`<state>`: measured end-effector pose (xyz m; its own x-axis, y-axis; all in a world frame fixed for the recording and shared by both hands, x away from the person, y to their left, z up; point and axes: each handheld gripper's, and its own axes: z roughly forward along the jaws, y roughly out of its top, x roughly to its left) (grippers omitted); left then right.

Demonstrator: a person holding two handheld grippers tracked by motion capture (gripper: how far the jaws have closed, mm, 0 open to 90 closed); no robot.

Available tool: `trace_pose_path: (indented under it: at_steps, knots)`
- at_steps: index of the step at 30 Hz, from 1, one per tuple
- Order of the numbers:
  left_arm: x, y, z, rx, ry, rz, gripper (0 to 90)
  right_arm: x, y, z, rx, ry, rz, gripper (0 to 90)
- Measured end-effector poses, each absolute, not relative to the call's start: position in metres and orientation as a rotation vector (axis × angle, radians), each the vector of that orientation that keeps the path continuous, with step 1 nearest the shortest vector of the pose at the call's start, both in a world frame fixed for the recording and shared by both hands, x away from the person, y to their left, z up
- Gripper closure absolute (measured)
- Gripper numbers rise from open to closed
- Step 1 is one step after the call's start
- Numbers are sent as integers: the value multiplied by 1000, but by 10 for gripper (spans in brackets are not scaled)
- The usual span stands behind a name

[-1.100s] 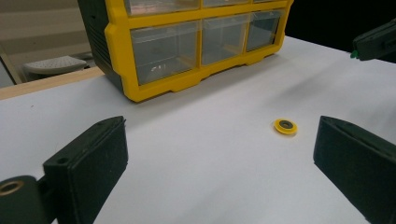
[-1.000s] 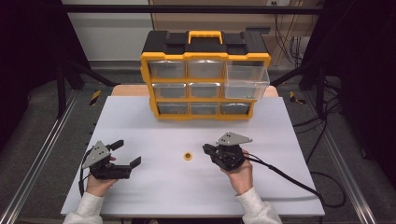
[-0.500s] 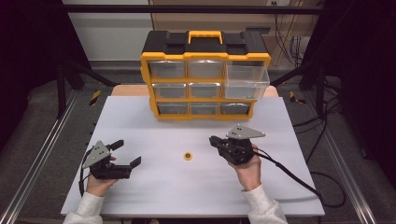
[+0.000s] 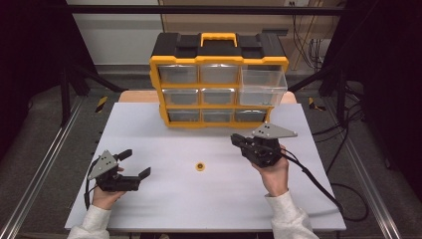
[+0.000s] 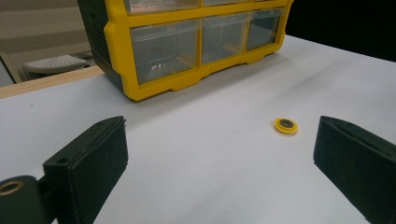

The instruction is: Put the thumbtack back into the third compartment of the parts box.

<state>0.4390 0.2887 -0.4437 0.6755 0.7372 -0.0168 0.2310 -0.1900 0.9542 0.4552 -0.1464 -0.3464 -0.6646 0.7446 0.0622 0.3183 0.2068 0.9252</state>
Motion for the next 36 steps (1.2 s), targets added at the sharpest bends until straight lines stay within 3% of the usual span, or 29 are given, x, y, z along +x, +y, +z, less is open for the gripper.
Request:
trace_pose_path:
  at_steps: [36]
  knots:
    - [439, 289, -444, 1744, 784, 552, 27, 463, -173, -261, 964, 1925, 1440, 852]
